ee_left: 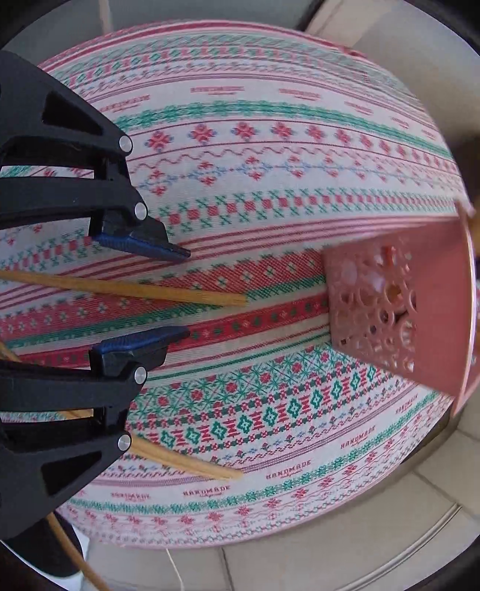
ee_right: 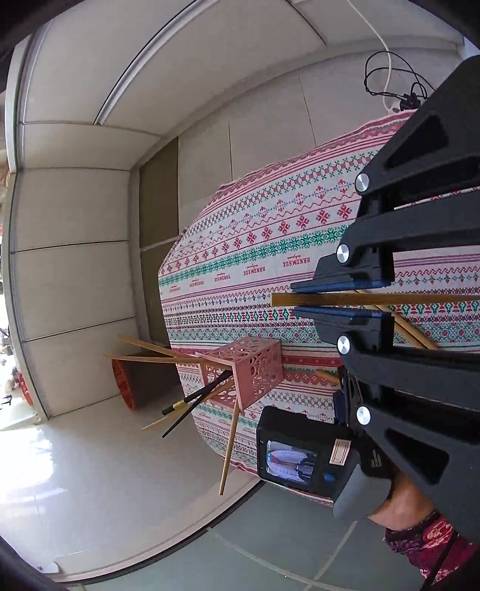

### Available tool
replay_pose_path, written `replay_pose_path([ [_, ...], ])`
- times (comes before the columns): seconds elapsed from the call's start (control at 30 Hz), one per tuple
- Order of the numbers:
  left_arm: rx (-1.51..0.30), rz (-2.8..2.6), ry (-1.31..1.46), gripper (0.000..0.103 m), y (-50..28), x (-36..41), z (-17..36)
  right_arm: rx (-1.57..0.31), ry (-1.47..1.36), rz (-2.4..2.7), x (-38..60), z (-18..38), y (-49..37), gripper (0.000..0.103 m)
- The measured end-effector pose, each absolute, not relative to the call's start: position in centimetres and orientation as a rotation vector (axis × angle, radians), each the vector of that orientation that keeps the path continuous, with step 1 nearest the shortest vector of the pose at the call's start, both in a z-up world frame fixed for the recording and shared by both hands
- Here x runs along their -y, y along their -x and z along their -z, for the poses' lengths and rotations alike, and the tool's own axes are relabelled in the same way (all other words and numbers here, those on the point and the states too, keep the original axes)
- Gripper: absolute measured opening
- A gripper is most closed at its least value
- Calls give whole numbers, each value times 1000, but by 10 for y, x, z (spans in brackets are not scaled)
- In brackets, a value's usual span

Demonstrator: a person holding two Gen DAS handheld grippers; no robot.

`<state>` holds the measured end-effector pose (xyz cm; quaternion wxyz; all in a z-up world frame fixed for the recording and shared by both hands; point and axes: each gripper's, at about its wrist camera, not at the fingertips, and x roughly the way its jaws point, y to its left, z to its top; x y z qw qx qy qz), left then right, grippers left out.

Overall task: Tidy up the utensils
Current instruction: 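Carry both chopsticks upright over the pink holder and drop them in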

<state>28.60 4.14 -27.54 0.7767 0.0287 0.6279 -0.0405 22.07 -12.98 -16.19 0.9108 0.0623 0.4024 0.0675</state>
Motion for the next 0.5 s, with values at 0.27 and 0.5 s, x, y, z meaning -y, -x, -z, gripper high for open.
replay_pose_path([
  [0.27,-1237,154,-40,6,-255,-44,244,-798,-134,-153,138,148,-214,8],
  [0.5,-968,266,76,6,-177,-66,138,-738,-126,-190,138,118,-190,8],
])
